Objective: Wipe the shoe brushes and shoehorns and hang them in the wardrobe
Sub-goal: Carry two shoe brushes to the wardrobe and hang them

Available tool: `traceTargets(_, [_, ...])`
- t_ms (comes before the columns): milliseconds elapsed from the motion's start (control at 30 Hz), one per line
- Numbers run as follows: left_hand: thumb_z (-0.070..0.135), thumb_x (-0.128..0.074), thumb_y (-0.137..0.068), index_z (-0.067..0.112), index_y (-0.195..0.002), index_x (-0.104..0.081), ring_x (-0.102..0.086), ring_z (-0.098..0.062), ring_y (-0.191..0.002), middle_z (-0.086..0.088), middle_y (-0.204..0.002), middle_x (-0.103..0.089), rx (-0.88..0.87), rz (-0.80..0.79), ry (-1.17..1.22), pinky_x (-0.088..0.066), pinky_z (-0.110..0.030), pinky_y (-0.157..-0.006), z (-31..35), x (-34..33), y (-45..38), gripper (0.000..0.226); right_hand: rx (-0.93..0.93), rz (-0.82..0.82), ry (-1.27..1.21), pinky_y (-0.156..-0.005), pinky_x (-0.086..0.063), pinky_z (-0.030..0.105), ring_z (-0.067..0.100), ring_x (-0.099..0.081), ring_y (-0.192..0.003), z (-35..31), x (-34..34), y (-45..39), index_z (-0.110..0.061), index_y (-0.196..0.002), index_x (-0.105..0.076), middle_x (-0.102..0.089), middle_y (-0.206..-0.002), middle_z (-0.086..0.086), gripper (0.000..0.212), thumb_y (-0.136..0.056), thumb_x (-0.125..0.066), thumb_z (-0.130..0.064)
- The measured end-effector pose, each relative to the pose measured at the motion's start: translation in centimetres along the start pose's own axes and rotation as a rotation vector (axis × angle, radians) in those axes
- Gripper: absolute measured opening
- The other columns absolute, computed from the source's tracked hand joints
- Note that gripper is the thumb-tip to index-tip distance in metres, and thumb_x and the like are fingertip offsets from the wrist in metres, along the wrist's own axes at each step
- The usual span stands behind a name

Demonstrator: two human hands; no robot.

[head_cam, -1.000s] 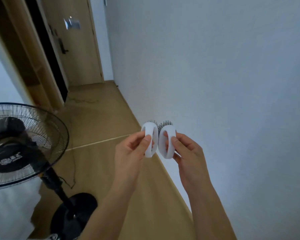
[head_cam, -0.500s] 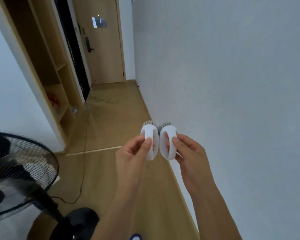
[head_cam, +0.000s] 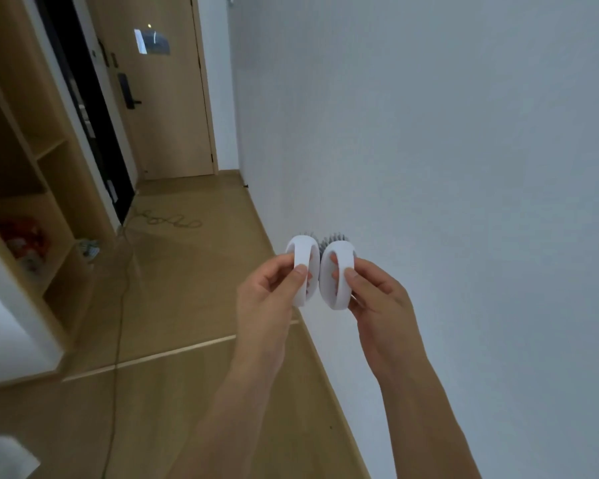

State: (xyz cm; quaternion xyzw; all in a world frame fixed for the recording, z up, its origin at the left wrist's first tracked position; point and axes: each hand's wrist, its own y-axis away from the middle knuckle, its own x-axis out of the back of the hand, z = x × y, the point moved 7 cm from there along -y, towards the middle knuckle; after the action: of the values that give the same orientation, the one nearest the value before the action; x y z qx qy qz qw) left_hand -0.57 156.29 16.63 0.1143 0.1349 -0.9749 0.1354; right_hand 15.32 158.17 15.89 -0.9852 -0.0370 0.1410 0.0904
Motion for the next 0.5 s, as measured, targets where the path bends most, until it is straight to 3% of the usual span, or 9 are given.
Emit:
traceTargets(133, [0.007,-0.064,-0.092,0.016,-0.104,-0.076,-0.067,-0.022,-0.091,-0.006,-0.098,-0.075,-0.008,0.046,-0.022,-0.054,-0.044,-0.088,-1.3,1.6,-6.8,0.019,-0.023,-0.045,-0.002,-0.086,-0.052,0.03,0.018,-0.069,-0.104,2.8,-2.3,-7.4,-0.02,-0.111,-0.075,-0.074,-0.112,0.004,0.024,-0.098,-0.057,-0.014])
traceTargets(500, [0.014,-0.07,-0.09,0.028,-0.112,-0.072,-0.071,-0.006,-0.091,0.011,-0.099,-0.075,-0.17,0.226,-0.266,-0.055,-0.014,-0.071,-2.6,6.9,-26.8,0.027,-0.061,-0.254,-0.045,-0.096,-0.052,0.045,0.026,-0.068,-0.109,8.6,-11.5,-29.6,-0.02,-0.113,-0.075,-0.074,-0.111,0.004,0.023,-0.096,-0.06,-0.015])
